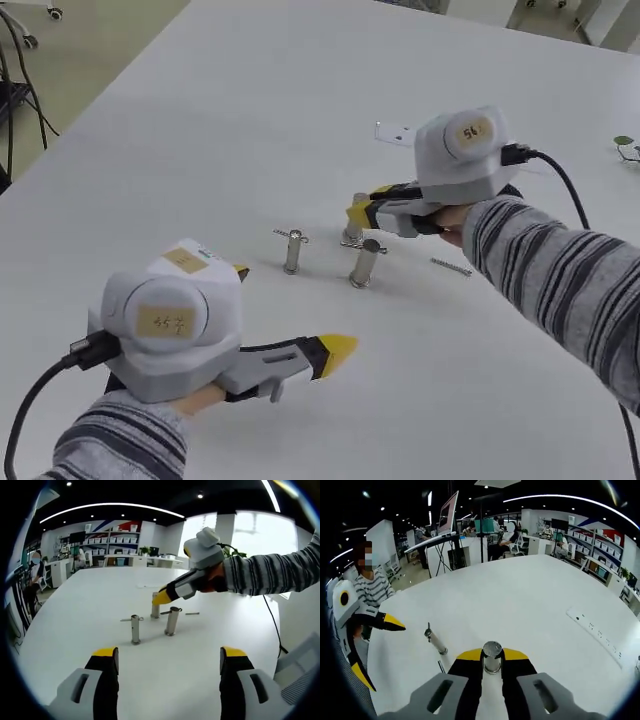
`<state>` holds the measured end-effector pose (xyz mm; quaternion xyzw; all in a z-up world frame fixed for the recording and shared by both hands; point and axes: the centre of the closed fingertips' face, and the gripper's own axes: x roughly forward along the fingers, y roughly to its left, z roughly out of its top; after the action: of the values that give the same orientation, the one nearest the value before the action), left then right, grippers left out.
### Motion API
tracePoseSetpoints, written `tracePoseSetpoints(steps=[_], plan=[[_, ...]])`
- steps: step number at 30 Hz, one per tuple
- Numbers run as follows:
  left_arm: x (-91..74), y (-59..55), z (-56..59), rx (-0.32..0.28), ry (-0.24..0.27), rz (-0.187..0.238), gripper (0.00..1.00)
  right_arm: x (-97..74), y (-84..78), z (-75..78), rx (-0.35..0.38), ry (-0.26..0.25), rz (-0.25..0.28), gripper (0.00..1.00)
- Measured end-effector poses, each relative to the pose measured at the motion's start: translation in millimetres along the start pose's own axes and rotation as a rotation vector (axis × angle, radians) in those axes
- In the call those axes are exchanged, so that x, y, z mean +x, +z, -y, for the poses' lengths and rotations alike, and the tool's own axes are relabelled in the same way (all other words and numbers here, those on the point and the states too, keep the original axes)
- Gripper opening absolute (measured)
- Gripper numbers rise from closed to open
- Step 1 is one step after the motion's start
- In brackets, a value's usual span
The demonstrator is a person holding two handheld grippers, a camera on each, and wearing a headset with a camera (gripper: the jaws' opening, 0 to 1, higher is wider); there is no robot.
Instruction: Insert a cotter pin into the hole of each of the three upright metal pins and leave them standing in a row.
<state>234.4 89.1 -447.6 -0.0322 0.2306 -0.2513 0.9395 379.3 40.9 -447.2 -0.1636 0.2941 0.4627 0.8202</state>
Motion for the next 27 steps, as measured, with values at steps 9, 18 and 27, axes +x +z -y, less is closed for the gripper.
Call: tracePoseSetpoints(steps=[9, 18, 27], plan=[[0.1, 2.6, 1.6, 0.019, -0.002, 0.006, 0.88, -34.0, -22.3, 5.6, 0.019, -0.047, -0.024, 0.08], [0.5, 3.8, 7.3, 0.027, -0.020, 0.007, 0.92, -62.2, -40.8, 3.6, 0.051, -0.074, -0.028, 0.08], [0.8, 2.0, 10.3, 0.035, -0.026, 0.000, 0.93, -80.4, -56.0, -4.7, 0.047, -0.077, -0.038, 0.08]])
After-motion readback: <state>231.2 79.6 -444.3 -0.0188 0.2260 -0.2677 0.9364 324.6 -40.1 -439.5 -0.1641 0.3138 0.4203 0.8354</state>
